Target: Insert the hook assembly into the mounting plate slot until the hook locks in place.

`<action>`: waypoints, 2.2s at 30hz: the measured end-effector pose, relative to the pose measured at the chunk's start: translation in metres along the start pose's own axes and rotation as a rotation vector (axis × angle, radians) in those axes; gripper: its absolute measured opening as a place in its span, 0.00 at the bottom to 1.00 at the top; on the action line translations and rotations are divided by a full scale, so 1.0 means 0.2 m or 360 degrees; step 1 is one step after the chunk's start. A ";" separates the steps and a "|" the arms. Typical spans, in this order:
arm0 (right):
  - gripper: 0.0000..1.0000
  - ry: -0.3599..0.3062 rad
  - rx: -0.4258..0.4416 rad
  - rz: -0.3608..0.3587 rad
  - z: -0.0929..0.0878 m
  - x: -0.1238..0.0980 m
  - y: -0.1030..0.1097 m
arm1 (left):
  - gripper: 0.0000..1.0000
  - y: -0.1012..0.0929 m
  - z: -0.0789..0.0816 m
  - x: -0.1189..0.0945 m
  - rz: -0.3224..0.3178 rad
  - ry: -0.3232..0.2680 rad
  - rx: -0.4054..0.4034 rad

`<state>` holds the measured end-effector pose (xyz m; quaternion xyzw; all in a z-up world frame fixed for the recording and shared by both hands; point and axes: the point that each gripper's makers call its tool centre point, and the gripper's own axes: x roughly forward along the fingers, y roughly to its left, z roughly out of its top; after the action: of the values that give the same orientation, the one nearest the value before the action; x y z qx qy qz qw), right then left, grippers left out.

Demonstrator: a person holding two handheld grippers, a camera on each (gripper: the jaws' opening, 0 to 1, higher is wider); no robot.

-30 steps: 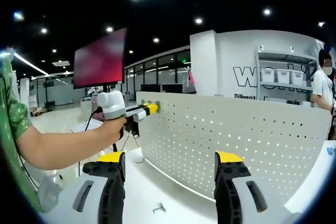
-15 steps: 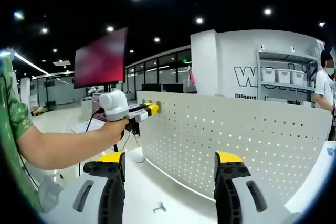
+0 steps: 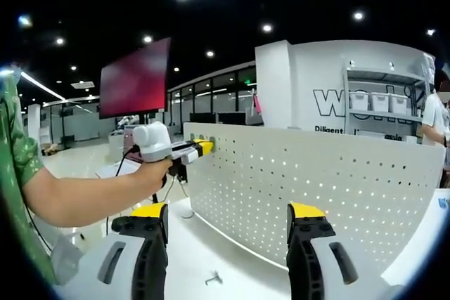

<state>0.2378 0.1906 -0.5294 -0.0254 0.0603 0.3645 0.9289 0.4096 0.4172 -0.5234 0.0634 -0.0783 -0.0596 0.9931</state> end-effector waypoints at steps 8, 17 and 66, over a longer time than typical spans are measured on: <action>0.70 -0.0002 -0.0002 -0.0004 0.00 -0.01 0.00 | 0.07 -0.01 0.00 0.00 -0.0011 0.0017 -0.0030; 0.69 -0.0005 -0.0001 -0.0005 0.00 -0.01 0.00 | 0.16 0.00 0.00 -0.01 -0.0008 0.0026 -0.0065; 0.69 -0.0047 -0.0039 0.0020 0.06 -0.09 0.09 | 0.39 -0.14 0.02 -0.33 -0.0150 0.0072 -0.0171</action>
<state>0.2135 0.1921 -0.5143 -0.0310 0.0424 0.3715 0.9270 0.3417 0.3979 -0.5329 0.0150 -0.0494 -0.1090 0.9927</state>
